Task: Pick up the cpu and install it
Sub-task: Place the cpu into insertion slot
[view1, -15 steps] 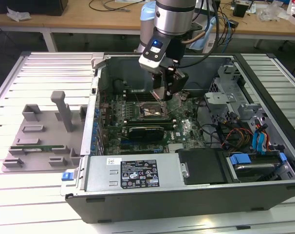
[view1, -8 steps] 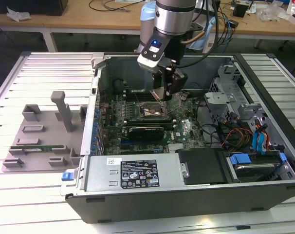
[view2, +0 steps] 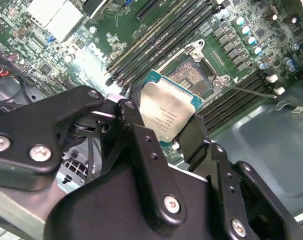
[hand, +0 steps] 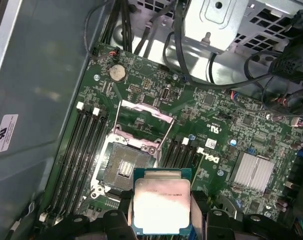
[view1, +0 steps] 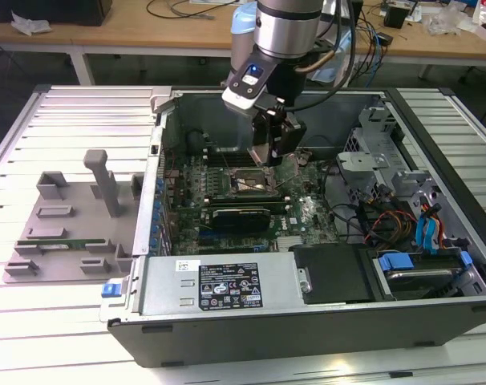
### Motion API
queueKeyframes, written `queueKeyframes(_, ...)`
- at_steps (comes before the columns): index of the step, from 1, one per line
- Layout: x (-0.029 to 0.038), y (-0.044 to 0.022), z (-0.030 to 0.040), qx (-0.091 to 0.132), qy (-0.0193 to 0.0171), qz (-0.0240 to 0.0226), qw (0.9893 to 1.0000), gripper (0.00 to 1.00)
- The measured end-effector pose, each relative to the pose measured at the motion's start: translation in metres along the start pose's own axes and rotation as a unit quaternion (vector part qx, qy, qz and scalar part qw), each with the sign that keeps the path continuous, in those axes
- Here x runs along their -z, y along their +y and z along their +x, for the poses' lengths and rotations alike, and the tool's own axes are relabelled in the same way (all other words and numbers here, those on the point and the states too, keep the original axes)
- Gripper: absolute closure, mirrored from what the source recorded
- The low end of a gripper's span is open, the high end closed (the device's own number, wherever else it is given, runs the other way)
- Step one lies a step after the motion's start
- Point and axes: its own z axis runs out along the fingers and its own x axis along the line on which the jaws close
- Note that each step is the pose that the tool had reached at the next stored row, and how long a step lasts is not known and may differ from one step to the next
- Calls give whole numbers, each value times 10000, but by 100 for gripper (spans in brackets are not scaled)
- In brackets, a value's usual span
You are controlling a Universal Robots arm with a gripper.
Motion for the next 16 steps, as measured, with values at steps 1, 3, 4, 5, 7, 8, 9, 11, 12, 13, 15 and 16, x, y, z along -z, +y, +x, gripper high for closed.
queueKeyframes(1, 0, 0, 0, -40, 1, 1, 10000, 45)
queueKeyframes(3, -1, 0, 0, -119, 3, 4, 9999, 45)
queueKeyframes(4, -2, 0, 0, -163, 5, 5, 9999, 45)
queueKeyframes(5, -2, 0, 0, -227, 7, 7, 9997, 45)
queueKeyframes(7, -2, 0, 0, -297, 9, 9, 9996, 45)
queueKeyframes(8, -2, 0, 0, -316, 9, 10, 9995, 45)
queueKeyframes(9, -3, 0, 0, -353, 10, 11, 9994, 45)
queueKeyframes(11, -3, 0, 0, -427, 12, 13, 9991, 45)
queueKeyframes(12, -3, 0, 0, -449, 13, 14, 9990, 45)
queueKeyframes(13, -4, 0, 0, -465, 13, 15, 9989, 45)
queueKeyframes(15, -4, 0, 0, -521, 15, 16, 9986, 45)
queueKeyframes(16, -4, 0, 0, -537, 16, 17, 9986, 45)
